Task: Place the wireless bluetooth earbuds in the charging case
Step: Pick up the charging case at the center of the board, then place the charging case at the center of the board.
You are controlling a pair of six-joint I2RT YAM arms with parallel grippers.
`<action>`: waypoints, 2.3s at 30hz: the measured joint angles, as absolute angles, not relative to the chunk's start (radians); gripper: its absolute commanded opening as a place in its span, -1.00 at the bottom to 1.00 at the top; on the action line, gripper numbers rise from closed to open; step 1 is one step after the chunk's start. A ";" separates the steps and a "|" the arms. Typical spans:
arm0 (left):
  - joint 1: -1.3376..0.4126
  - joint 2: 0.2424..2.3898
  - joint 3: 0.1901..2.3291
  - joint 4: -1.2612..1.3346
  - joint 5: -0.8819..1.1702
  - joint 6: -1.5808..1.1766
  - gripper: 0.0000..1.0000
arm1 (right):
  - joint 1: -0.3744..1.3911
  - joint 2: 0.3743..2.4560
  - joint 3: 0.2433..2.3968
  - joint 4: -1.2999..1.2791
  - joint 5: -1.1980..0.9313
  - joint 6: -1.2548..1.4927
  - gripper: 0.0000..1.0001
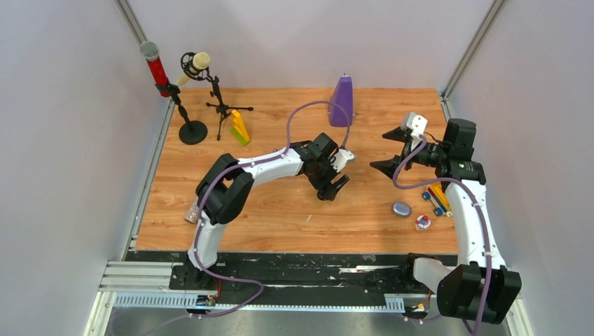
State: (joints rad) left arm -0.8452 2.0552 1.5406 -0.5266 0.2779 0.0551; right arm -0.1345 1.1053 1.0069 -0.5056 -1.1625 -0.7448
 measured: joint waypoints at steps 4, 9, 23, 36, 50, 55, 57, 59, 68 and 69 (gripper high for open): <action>-0.848 2.099 1.554 -0.529 0.258 0.050 0.54 | -0.134 1.098 1.007 -0.508 -1.203 -0.742 1.00; -0.848 2.108 1.572 -0.533 0.251 0.045 0.13 | -0.134 1.105 1.004 -0.514 -1.240 -0.742 1.00; -0.827 2.095 1.560 -0.580 0.353 0.093 -0.15 | -0.134 1.156 0.971 -0.517 -1.327 -0.784 1.00; -0.720 1.909 1.625 -0.924 1.007 0.373 -0.19 | 0.207 1.129 0.789 -0.559 -1.212 -1.286 0.89; -0.692 2.033 1.705 -1.221 1.315 0.592 -0.19 | 0.327 1.113 0.783 -0.545 -1.124 -1.353 0.61; -0.685 2.033 1.705 -1.230 1.344 0.593 -0.18 | 0.343 1.108 0.783 -0.542 -1.133 -1.353 0.51; -0.685 2.033 1.705 -1.230 1.353 0.593 -0.18 | 0.358 1.108 0.783 -0.542 -1.136 -1.353 0.46; -0.685 2.033 1.705 -1.230 1.357 0.593 -0.18 | 0.372 1.108 0.783 -0.542 -1.138 -1.352 0.43; -0.684 2.033 1.699 -1.227 1.362 0.585 -0.17 | 0.435 1.126 0.786 -0.542 -1.133 -1.341 0.04; -0.683 2.033 1.696 -1.227 1.362 0.584 -0.17 | 0.438 1.127 0.787 -0.542 -1.131 -1.338 0.00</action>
